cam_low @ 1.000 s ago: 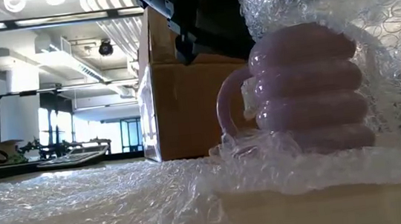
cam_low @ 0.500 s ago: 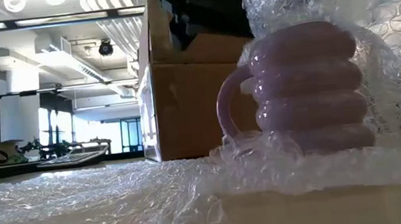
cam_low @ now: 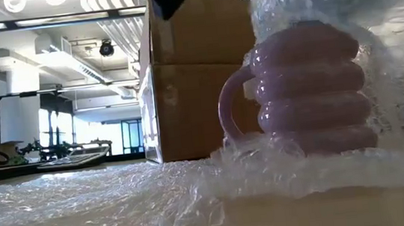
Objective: Wrap mug
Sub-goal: Wrap the purple mug with the bubble wrap
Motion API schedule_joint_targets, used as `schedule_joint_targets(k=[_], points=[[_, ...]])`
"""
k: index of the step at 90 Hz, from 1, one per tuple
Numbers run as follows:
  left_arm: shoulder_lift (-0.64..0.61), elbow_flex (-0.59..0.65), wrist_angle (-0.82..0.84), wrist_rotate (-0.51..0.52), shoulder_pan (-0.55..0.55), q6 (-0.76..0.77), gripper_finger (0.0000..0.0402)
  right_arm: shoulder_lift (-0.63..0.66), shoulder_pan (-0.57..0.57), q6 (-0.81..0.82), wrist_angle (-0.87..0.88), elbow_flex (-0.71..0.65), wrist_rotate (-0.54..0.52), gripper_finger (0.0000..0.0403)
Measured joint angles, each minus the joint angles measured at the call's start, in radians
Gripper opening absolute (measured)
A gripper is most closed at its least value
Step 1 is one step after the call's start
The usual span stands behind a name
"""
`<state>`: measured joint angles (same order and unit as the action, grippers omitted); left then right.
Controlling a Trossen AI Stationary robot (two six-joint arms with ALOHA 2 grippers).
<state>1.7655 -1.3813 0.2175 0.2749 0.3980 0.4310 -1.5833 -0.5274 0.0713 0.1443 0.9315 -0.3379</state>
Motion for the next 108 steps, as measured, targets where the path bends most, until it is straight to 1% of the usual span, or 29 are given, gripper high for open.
schedule_joint_targets(k=[8,29,43,64,76,88,94,101,108], points=[[0.031,0.002,-0.039,-0.007,-0.002,0.003,0.0075,-0.015,0.006,0.02,0.038,0.031,0.006,0.0],[0.126,0.004,-0.079,-0.061,-0.02,0.0,0.0075,-0.052,0.024,0.046,0.234,0.155,0.012,0.0],[0.143,0.004,-0.09,-0.042,-0.032,0.001,0.0075,-0.061,0.026,0.04,0.29,0.206,0.013,0.0],[0.154,0.008,-0.09,-0.03,-0.045,0.023,0.0075,-0.052,0.025,0.04,0.448,0.325,0.022,0.0],[0.156,0.007,-0.094,-0.03,-0.045,0.026,0.0075,-0.031,0.022,0.06,0.569,0.374,0.023,0.0],[0.156,0.007,-0.092,-0.03,-0.045,0.027,0.0075,0.03,0.017,0.105,0.703,0.365,0.022,0.0],[0.156,0.007,-0.092,-0.03,-0.045,0.027,0.0075,0.089,0.017,0.151,0.773,0.316,-0.017,0.0],[0.156,0.007,-0.094,-0.029,-0.043,0.027,0.0075,0.155,0.026,0.184,0.737,0.223,-0.081,0.0],[0.156,0.008,-0.097,-0.03,-0.043,0.027,0.0075,0.21,0.046,0.182,0.648,0.108,-0.107,0.0]])
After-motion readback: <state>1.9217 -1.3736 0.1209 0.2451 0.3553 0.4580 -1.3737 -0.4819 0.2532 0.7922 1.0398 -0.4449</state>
